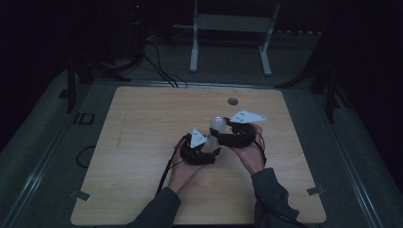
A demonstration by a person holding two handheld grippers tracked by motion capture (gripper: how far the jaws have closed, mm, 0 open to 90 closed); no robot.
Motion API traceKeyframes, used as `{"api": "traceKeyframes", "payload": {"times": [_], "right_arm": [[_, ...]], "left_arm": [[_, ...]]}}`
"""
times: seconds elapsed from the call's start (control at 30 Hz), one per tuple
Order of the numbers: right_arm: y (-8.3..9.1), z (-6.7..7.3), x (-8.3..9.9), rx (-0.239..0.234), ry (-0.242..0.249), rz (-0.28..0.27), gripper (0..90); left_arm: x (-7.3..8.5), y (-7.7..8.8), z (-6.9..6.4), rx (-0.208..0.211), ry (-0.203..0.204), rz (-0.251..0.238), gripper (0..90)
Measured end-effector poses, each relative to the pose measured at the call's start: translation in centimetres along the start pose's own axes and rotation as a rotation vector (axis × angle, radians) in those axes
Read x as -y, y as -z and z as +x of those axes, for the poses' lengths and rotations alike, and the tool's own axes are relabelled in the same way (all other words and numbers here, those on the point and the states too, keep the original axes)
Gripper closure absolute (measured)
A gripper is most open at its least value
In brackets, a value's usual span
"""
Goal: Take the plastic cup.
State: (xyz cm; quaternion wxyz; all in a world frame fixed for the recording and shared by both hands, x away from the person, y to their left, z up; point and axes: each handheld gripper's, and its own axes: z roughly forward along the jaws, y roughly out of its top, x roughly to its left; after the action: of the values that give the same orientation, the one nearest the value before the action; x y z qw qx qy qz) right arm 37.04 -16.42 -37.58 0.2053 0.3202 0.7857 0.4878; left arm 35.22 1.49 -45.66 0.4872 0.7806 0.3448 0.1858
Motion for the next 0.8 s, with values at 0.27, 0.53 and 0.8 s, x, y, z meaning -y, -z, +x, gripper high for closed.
{"api": "traceKeyframes", "payload": {"times": [0.27,0.53,0.8], "right_arm": [[-0.4,-0.1,-0.1,-0.002,-0.009,0.003,34.7],[-0.5,-0.2,0.0,-0.006,-0.025,-0.001,37.5],[-0.5,-0.2,0.0,-0.007,-0.029,-0.002,38.3]], "left_arm": [[0.1,-0.8,0.1,-0.007,0.004,0.0,21.3],[0.1,-1.5,-0.1,-0.007,-0.006,-0.034,19.4],[0.1,-2.1,-0.1,-0.017,-0.018,-0.057,19.0]]}}
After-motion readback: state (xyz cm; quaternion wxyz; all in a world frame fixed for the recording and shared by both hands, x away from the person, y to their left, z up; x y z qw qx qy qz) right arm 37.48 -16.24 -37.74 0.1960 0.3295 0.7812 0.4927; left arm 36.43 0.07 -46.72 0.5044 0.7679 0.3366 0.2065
